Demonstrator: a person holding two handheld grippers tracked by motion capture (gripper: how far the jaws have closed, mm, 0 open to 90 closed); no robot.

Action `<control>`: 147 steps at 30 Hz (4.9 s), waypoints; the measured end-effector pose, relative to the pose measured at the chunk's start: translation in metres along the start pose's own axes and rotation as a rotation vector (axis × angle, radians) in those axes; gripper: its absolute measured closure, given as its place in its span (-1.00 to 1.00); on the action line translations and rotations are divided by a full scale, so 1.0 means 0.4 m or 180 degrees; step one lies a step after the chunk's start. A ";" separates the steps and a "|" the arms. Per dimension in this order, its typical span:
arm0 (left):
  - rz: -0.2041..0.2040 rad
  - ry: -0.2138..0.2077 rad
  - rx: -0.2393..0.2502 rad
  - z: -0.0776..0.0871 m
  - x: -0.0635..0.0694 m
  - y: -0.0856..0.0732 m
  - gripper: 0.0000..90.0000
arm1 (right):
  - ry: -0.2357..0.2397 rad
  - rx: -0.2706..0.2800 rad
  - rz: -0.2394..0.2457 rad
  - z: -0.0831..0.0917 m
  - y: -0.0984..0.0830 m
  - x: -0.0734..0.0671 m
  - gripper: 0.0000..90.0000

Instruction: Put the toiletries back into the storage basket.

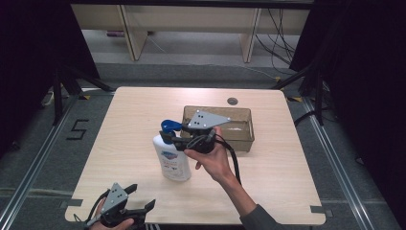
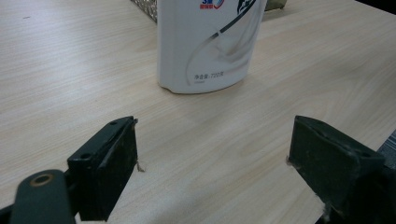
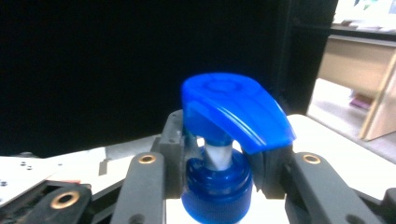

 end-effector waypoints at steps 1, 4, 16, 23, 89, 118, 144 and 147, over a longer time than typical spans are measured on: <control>0.0000 -0.0001 0.0001 0.000 0.000 0.000 -0.67 | -0.0027 0.0043 0.0023 0.002 0.003 0.004 0.39; 0.0014 -0.0005 0.0007 0.000 0.002 0.001 -0.67 | -0.0002 0.0103 -0.0101 0.008 0.012 0.003 0.42; 0.0037 -0.0003 0.0027 0.000 0.003 0.002 -0.67 | 0.0043 0.0266 -0.0163 0.038 0.058 0.022 0.46; 0.0053 -0.0009 0.0026 0.001 0.003 0.001 -0.67 | 0.0032 0.0336 -0.0182 0.057 0.089 0.039 0.46; 0.0070 0.0008 0.0012 0.001 0.002 0.002 -0.67 | -0.1415 0.0463 -0.0232 0.375 0.181 0.396 0.46; 0.0021 0.0033 -0.0023 0.003 0.003 0.003 -0.67 | -0.1607 0.0438 -0.0328 0.378 0.108 0.462 0.46; 0.0070 0.0002 0.0015 0.003 0.005 0.004 -0.67 | -0.1618 0.0341 -0.0445 0.372 0.021 0.473 0.46; 0.0067 0.0001 0.0017 0.003 0.006 0.004 -0.67 | -0.1631 0.0307 -0.0409 0.372 0.009 0.477 0.46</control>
Point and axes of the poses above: each handheld gripper's, and its own axes: z roughly backward along the jaws, y roughly out of its top, x roughly to its right, the point moved 6 cm from there along -z, roughly forward along the jaws, and after that the axes turned 3 degrees about -z, right-handed, at the moved point
